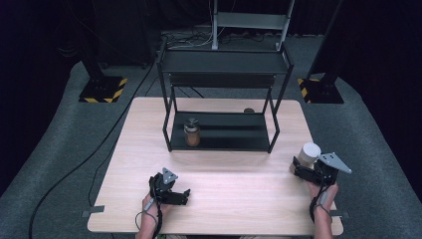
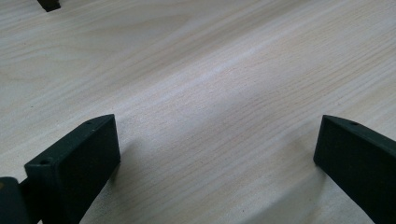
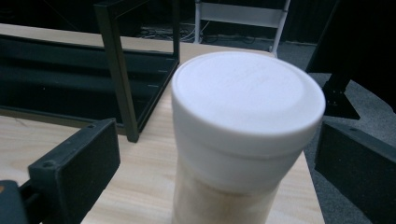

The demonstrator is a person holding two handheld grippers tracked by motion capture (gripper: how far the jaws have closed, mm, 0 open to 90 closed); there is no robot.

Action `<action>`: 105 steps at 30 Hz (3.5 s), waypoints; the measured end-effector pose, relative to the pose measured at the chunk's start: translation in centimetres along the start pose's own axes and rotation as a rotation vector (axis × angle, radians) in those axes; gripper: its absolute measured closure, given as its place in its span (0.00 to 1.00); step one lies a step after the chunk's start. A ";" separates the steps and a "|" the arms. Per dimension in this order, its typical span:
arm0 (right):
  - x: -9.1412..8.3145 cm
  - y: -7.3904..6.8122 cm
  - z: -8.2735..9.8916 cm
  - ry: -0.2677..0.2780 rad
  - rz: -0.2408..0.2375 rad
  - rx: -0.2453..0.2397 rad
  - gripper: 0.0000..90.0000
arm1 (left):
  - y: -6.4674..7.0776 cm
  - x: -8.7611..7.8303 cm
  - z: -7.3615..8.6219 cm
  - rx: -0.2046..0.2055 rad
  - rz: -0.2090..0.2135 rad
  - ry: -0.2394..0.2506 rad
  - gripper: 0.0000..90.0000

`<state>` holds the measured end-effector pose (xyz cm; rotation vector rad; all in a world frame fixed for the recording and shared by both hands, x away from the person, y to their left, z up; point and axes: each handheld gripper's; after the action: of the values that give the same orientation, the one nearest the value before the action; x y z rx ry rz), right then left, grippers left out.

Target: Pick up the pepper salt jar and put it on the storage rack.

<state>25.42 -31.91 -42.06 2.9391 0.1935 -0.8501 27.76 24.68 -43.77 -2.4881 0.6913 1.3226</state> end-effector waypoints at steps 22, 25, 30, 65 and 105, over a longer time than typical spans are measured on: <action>1.3 1.2 1.0 0.084 -0.022 0.020 0.31 | 0.0 0.0 0.0 0.000 0.000 0.000 0.00; 1.3 1.4 1.2 0.092 -0.028 0.024 0.35 | 0.0 0.0 0.0 0.000 0.000 0.000 0.00; 1.3 1.5 1.5 0.101 -0.032 0.018 0.36 | 0.0 0.0 0.0 0.000 0.000 0.000 0.00; 0.5 1.1 1.0 0.132 -0.105 -0.019 0.37 | 0.0 0.0 0.0 0.000 0.000 0.000 0.00; 2.1 -1.5 -1.4 0.123 -0.216 -0.083 0.37 | 0.0 0.0 0.0 0.000 0.000 0.000 0.00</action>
<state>27.69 -30.11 -42.10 2.9300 0.5490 -0.6647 27.77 24.68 -43.76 -2.4876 0.6917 1.3226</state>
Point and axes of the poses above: each handheld gripper's, and its own axes: x roughly forward along the jaws, z roughly out of its underside, y roughly to its right, and after that the axes turned 12 degrees about -y, right-handed
